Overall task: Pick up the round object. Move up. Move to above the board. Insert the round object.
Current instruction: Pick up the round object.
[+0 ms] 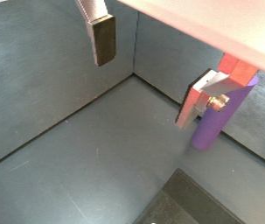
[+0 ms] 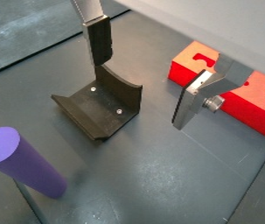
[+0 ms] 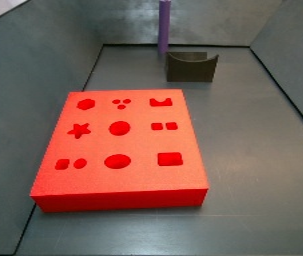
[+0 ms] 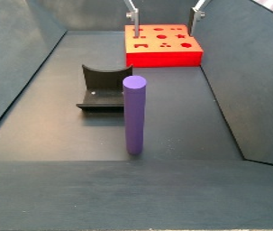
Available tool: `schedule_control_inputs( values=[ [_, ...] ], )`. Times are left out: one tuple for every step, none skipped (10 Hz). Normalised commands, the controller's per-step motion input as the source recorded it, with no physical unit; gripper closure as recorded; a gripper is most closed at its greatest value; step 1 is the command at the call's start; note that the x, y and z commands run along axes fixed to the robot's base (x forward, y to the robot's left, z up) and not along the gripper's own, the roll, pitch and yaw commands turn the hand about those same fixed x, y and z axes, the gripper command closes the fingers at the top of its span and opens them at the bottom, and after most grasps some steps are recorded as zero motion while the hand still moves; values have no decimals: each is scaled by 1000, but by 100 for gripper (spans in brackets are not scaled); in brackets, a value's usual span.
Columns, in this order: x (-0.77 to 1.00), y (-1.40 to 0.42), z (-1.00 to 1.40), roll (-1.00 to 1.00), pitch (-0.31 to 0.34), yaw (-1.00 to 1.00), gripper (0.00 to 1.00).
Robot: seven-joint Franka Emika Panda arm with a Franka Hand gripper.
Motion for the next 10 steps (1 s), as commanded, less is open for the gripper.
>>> schedule_control_inputs(
  values=[
    [-37,9,-26,11,0,0,0],
    [389,209,-260,49,47,0,0],
    [837,471,-309,0,140,-31,0],
    [877,523,-311,-61,130,0,0],
    [777,609,-374,-57,131,0,0],
    [574,691,-343,-109,91,-40,0],
    [223,689,-231,-160,26,-151,0],
    [226,686,-234,-170,20,-154,0],
    [403,557,-197,-231,0,-211,0],
    [417,537,-174,-269,0,-191,0]
  ],
)
